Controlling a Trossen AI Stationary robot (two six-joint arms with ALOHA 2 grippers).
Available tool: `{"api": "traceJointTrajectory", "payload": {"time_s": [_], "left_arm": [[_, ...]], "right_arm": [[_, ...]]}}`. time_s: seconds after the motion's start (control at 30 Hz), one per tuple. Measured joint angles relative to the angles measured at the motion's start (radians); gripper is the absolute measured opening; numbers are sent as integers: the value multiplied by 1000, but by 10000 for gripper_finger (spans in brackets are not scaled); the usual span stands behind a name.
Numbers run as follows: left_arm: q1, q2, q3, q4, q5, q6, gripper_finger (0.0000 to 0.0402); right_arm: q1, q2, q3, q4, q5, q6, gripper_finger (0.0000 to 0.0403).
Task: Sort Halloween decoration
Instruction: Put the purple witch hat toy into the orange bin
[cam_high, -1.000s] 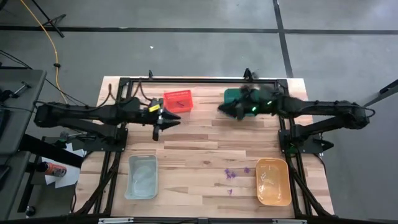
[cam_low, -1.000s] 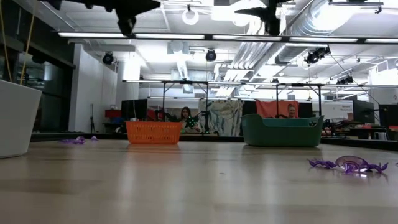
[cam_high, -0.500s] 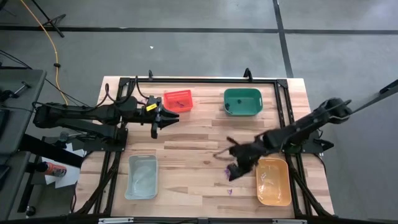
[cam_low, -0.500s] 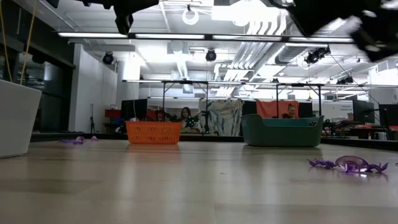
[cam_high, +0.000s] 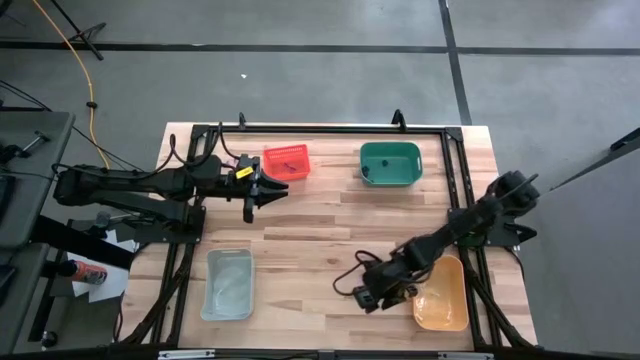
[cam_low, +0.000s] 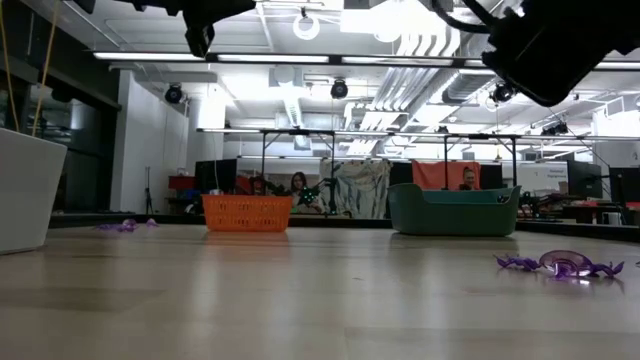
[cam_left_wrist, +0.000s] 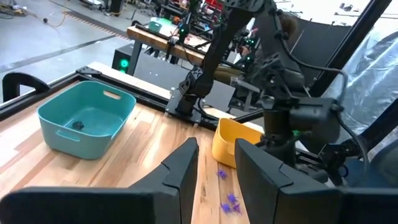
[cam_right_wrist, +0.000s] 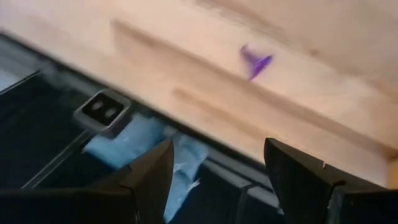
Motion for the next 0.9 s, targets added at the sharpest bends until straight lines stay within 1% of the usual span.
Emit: {"api": "traceJointTrajectory", "payload": {"time_s": [0.13, 0.2, 0.33, 0.43, 0.57, 0.8, 0.9], "left_arm": [[0, 0, 0, -22, 0, -1, 95], [0, 0, 0, -40, 0, -1, 95], [0, 0, 0, -73, 0, -1, 95], [0, 0, 0, -96, 1, 0, 95], [0, 0, 0, -128, 1, -1, 95], [0, 0, 0, -139, 14, -1, 95], [-1, 0, 0, -139, 14, -1, 95]], "right_arm": [[6, 76, 93, -162, 2, -20, 245], [9, 111, 112, -193, 3, -8, 245], [14, 153, 128, -163, 12, 35, 245], [15, 167, 128, -136, 50, 76, 245], [15, 166, 128, -146, 115, 142, 245], [31, 179, 128, -139, 119, 216, 245], [48, 181, 128, -147, 118, 253, 238]]}}
